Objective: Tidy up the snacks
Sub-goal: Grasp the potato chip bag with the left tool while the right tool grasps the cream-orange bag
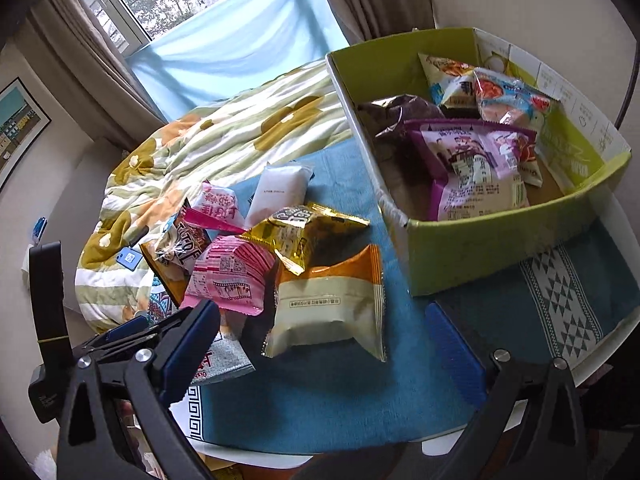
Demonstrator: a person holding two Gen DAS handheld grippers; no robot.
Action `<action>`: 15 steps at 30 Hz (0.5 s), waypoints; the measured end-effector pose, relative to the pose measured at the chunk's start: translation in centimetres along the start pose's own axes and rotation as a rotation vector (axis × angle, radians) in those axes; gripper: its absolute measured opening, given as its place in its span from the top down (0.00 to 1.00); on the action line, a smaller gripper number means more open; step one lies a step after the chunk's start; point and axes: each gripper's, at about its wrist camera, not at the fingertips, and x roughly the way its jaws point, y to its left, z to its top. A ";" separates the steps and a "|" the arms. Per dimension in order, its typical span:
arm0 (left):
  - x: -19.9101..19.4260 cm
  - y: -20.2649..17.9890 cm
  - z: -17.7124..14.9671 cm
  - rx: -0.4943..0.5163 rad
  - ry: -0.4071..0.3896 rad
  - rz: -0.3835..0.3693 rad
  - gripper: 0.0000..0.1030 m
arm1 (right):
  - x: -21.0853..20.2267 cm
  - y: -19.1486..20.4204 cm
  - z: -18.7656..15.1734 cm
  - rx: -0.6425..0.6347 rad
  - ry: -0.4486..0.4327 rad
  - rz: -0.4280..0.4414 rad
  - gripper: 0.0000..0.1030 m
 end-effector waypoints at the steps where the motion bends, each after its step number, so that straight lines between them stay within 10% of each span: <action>1: 0.4 0.0 -0.1 -0.007 0.010 0.003 0.02 | 0.5 0.1 -0.1 -0.003 0.007 -0.003 0.01; 15: 3.2 1.9 -2.3 -0.069 0.091 0.024 0.07 | 6.4 0.2 -1.3 -0.061 0.059 -0.015 0.01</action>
